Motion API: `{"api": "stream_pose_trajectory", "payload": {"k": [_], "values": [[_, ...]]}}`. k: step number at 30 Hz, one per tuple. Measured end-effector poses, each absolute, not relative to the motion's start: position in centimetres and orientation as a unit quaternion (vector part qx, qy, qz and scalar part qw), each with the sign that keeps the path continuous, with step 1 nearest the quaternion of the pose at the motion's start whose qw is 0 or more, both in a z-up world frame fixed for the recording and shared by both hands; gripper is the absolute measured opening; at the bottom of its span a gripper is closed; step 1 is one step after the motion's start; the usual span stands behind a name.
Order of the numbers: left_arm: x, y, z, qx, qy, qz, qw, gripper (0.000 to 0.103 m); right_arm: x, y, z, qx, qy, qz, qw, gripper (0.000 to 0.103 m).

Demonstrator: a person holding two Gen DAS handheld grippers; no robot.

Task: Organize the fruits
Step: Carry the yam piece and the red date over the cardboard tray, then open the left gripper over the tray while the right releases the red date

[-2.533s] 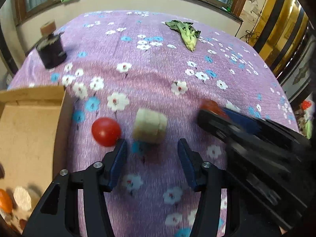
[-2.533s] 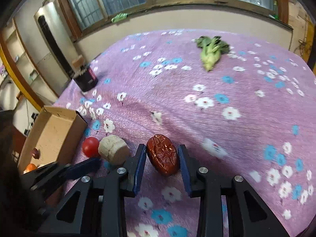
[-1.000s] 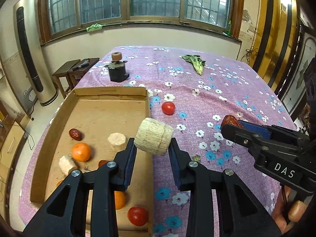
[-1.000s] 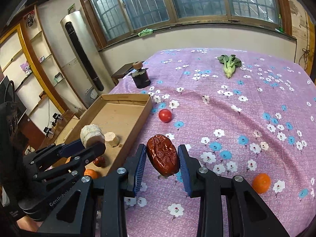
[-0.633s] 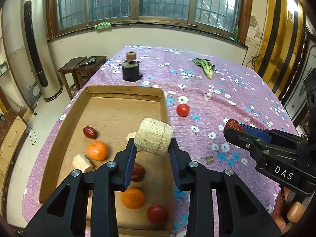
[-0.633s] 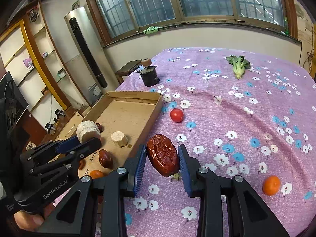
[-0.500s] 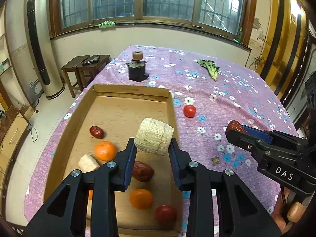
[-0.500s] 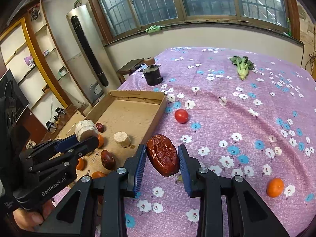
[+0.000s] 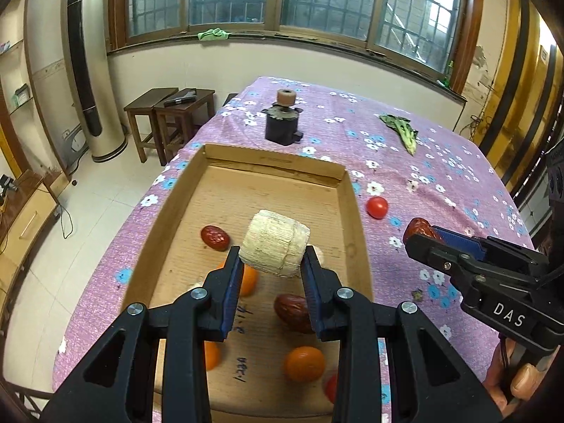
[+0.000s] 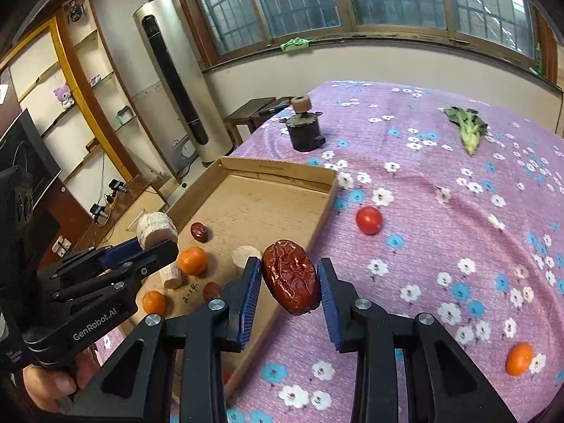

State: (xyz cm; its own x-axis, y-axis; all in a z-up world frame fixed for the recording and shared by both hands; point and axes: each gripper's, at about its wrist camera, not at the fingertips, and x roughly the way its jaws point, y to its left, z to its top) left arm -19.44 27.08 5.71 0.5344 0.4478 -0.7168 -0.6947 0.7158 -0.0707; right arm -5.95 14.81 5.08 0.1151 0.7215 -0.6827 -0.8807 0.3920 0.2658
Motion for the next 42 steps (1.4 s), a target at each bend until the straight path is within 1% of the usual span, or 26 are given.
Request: {"api": "stream_pose_trajectory", "payload": {"k": [14, 23, 33, 42], "values": [[-19.8, 30.8, 5.6, -0.189, 0.353, 0.347, 0.848, 0.031, -5.7, 19.1, 4.5, -0.111, 0.393, 0.554, 0.726, 0.033], [-18.2, 34.1, 5.0, -0.205, 0.366, 0.342, 0.841, 0.030, -5.1, 23.0, 3.2, -0.125, 0.407, 0.555, 0.715, 0.033], [-15.5, 36.5, 2.3, -0.213, 0.404, 0.348, 0.819, 0.031, -5.1, 27.3, 0.5, -0.157, 0.423, 0.549, 0.704, 0.033], [-14.2, 37.6, 0.2, -0.217, 0.433, 0.348, 0.803, 0.031, -5.0, 28.9, -1.2, -0.180, 0.427, 0.541, 0.701, 0.033]]}}
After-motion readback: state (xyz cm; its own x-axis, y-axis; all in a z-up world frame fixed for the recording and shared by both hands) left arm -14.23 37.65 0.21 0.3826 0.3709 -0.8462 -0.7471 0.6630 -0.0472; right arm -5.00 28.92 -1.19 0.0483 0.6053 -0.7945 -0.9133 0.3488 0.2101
